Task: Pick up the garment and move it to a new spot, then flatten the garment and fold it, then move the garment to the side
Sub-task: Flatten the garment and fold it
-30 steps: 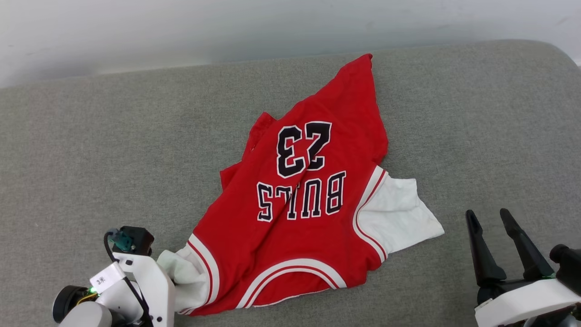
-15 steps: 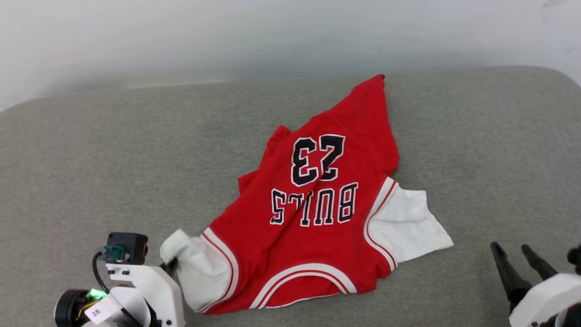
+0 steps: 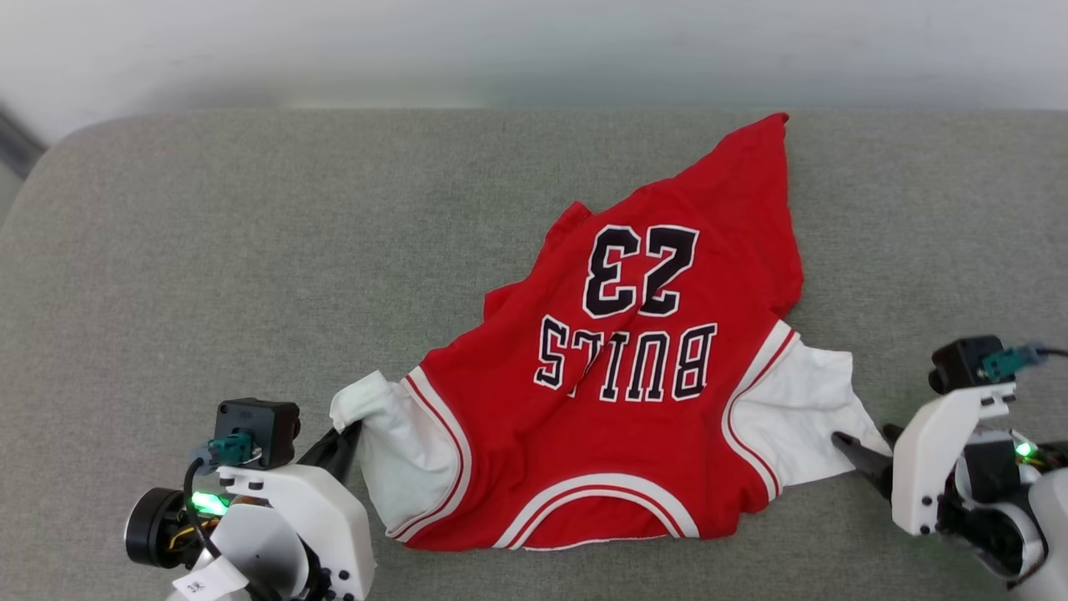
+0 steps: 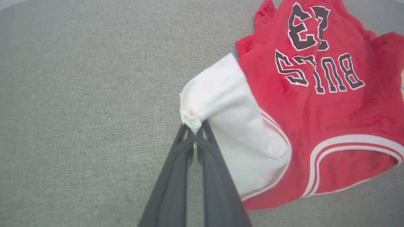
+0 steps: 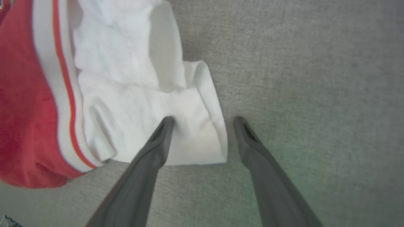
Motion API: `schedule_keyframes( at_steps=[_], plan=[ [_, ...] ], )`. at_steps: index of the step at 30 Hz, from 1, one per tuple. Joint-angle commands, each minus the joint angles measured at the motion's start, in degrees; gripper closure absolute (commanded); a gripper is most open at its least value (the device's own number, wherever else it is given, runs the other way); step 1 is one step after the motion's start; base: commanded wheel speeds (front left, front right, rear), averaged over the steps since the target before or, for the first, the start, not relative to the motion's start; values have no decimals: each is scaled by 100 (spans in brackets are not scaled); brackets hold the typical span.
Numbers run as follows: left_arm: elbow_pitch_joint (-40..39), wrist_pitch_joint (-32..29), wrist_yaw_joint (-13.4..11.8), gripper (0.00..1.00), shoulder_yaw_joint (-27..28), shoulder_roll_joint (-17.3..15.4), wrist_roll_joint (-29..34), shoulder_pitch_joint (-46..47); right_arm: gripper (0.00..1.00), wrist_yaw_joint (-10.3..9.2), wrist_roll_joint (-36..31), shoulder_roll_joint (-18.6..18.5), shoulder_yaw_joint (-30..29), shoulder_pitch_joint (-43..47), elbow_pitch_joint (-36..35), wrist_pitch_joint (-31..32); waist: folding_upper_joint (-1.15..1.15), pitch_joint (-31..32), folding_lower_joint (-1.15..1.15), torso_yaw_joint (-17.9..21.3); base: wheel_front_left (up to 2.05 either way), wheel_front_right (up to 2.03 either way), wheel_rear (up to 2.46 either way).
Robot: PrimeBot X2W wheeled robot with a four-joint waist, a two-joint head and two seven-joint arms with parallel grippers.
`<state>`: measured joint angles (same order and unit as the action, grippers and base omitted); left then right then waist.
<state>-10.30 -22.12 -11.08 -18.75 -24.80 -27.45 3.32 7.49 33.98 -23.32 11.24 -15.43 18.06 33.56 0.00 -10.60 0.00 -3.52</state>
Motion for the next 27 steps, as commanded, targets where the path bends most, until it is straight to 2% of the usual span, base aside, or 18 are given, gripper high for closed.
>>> schedule_keyframes(
  at_steps=[1,8,9,10,11,14,19,27],
  plan=[
    [-18,32,-1,100,-24,23,17,84,0,-1,72,-44,114,-149,142,74,0,-94,0,-65,0,0,0],
    [65,159,4,100,-56,114,4,176,0,0,488,46,908,-304,1081,1028,0,-283,0,-130,0,0,0],
    [78,172,3,100,-53,118,-4,172,16,2,547,62,983,-279,1169,1163,0,-289,0,-126,0,0,0],
    [93,179,-1,100,-52,121,-11,163,88,7,596,65,1043,-268,1223,1249,0,-289,0,-120,0,0,0],
    [107,192,-4,100,-46,122,-24,148,100,8,642,67,1078,-265,1240,1277,0,-282,0,-110,0,0,0],
    [141,211,-27,100,-26,103,-44,76,100,7,709,8,1081,-325,1125,1095,0,-199,0,-69,0,0,0],
    [36,200,-86,100,62,-11,-57,-64,100,5,804,-193,721,-223,607,577,0,79,0,-3,0,0,0],
    [-497,220,-287,100,483,-330,-71,-240,100,-1,353,-313,-303,535,-1051,-17,0,456,0,244,0,0,0]
  ],
)
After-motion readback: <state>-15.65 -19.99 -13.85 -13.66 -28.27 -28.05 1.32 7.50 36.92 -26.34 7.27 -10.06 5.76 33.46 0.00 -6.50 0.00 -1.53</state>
